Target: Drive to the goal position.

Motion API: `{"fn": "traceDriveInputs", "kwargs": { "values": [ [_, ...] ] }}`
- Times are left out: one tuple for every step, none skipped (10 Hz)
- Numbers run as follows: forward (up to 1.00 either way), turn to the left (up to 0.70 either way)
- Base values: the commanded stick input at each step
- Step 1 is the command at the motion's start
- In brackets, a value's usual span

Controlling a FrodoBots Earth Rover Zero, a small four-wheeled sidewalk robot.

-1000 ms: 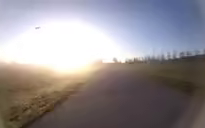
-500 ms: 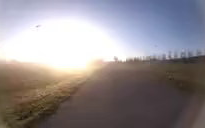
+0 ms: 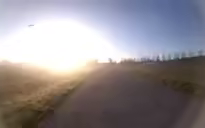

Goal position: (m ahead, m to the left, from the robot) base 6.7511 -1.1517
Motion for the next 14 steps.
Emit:
{"fn": "traceDriveInputs", "kwargs": {
  "values": [
    [1.0, 0.0],
    [1.0, 0.0],
    [1.0, 0.0],
    [1.0, 0.0],
    [1.0, 0.0],
    [1.0, 0.0],
    [1.0, 0.0],
    [1.0, 0.0],
    [1.0, 0.0],
    [1.0, 0.0],
    [1.0, 0.0],
    [1.0, 0.0],
    [1.0, 0.0],
    [1.0, 0.0]
  ]
}}
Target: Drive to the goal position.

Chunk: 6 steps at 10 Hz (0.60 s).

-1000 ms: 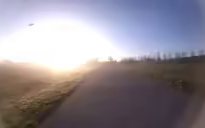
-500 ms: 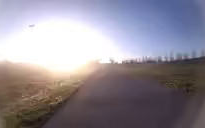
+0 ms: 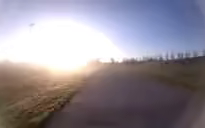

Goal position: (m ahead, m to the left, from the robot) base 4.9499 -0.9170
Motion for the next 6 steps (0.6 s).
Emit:
{"fn": "traceDriveInputs", "kwargs": {
  "values": [
    [1.0, 0.0],
    [1.0, 0.0],
    [1.0, 0.0],
    [1.0, 0.0],
    [1.0, 0.0],
    [1.0, -0.17]
  ]
}}
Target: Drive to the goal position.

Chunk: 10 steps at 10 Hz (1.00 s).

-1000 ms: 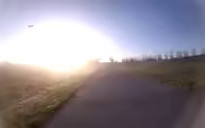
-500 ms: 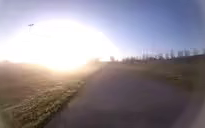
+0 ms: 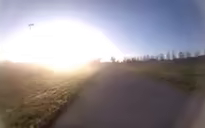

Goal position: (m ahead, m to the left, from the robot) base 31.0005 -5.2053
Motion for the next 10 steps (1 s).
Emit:
{"fn": "traceDriveInputs", "kwargs": {
  "values": [
    [1.0, -0.36],
    [1.0, -0.26],
    [1.0, -0.08],
    [1.0, 0.0],
    [1.0, 0.0],
    [1.0, 0.0],
    [1.0, 0.0],
    [1.0, 0.0],
    [1.0, 0.0],
    [1.0, 0.0]
  ]
}}
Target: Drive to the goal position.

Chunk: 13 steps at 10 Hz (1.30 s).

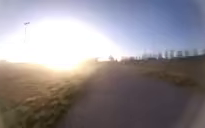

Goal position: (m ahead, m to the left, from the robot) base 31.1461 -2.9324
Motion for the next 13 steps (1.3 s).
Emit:
{"fn": "traceDriveInputs", "kwargs": {
  "values": [
    [1.0, 0.0],
    [1.0, 0.0],
    [1.0, 0.0],
    [1.0, 0.0],
    [1.0, 0.0],
    [1.0, 0.0],
    [1.0, 0.0],
    [1.0, 0.0],
    [1.0, -0.09],
    [1.0, -0.28],
    [1.0, -0.4],
    [1.0, -0.4],
    [1.0, -0.37]
  ]
}}
